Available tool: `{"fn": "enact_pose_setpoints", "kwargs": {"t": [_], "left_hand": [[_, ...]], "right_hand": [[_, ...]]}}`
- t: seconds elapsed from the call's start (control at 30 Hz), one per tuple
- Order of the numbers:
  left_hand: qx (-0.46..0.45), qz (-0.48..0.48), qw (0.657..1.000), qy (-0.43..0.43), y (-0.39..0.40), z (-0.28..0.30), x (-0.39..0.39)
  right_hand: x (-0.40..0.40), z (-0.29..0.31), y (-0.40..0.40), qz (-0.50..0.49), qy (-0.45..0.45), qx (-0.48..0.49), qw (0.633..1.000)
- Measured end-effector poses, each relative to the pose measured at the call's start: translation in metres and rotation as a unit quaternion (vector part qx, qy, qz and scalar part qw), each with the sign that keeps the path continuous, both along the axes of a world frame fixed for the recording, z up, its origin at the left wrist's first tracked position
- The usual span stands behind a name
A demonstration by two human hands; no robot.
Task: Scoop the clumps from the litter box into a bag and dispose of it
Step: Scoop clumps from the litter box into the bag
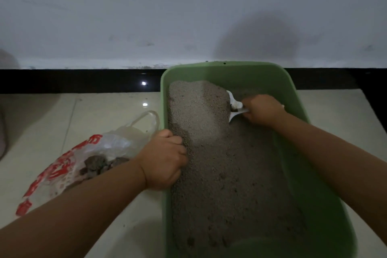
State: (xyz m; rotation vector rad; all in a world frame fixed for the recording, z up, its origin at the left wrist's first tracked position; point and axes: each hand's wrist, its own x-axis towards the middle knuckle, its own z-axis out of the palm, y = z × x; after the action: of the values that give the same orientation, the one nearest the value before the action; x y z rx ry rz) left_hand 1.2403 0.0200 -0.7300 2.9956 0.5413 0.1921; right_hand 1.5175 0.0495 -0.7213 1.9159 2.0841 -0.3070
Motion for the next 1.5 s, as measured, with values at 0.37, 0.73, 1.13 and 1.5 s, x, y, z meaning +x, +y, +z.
{"fn": "enact_pose_setpoints", "kwargs": {"t": [0.37,0.73,1.13,1.5], "left_hand": [[-0.001,0.032,0.998,0.058,-0.005,0.008,-0.005],[0.014,0.035,0.991,0.127,-0.006,0.011,-0.006],[0.051,0.062,0.993,0.08,-0.012,0.008,-0.007],[0.011,0.11,0.993,0.044,-0.029,0.008,-0.01]], "right_hand": [[-0.042,-0.014,-0.02,-0.053,0.115,0.026,0.992],[-0.051,-0.029,-0.065,-0.181,0.27,0.106,0.94],[-0.036,0.007,-0.123,-0.269,0.322,0.159,0.894],[-0.052,0.034,-0.182,-0.282,0.33,0.162,0.886]]}}
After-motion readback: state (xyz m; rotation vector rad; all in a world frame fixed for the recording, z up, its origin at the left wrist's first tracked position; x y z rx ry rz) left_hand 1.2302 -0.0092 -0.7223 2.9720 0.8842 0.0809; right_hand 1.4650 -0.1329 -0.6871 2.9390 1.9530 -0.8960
